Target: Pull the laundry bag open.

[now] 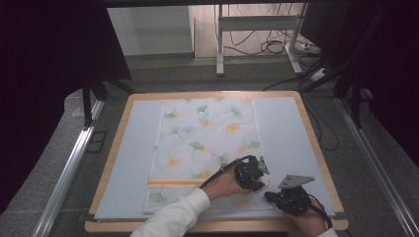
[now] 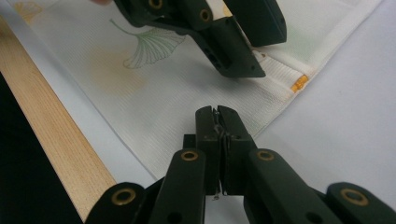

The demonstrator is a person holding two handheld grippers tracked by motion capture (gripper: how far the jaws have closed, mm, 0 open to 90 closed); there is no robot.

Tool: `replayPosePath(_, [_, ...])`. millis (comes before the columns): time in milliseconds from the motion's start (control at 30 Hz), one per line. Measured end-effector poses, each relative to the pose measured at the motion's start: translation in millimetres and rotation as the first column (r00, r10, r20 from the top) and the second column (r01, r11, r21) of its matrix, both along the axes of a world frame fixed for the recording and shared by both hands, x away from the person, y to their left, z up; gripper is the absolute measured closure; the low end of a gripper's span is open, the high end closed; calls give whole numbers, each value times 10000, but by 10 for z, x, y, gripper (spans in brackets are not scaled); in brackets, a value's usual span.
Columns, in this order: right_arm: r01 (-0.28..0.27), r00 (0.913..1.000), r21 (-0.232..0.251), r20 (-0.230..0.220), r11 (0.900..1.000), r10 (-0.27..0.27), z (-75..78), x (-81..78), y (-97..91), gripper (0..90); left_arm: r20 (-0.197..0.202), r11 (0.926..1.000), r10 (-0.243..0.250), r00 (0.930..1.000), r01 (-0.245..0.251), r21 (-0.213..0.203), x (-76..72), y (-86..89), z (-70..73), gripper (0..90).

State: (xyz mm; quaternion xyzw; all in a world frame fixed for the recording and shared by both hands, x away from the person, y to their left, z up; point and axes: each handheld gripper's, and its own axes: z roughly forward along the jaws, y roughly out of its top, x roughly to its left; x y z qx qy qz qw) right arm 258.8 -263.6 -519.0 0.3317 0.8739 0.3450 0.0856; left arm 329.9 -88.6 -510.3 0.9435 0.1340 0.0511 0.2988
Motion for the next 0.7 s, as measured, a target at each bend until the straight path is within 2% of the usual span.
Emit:
replayPosePath(267, [6, 10000, 54, -67, 10000, -6, 0, 7, -5, 873, -596, 9997, 72, 9982, -86, -236, 51, 9, 9, 729])
replayPosePath(500, [-3, 10000, 65, -63, 10000, 4, -1, 12, -7, 873, -847, 9994, 60, 9964, -88, -321, 85, 44, 20, 753])
replayPosePath(700, [7, 10000, 79, -61, 10000, -7, -1, 13, -6, 873, -787, 9993, 98, 9969, -125, -348, 89, 54, 28, 771])
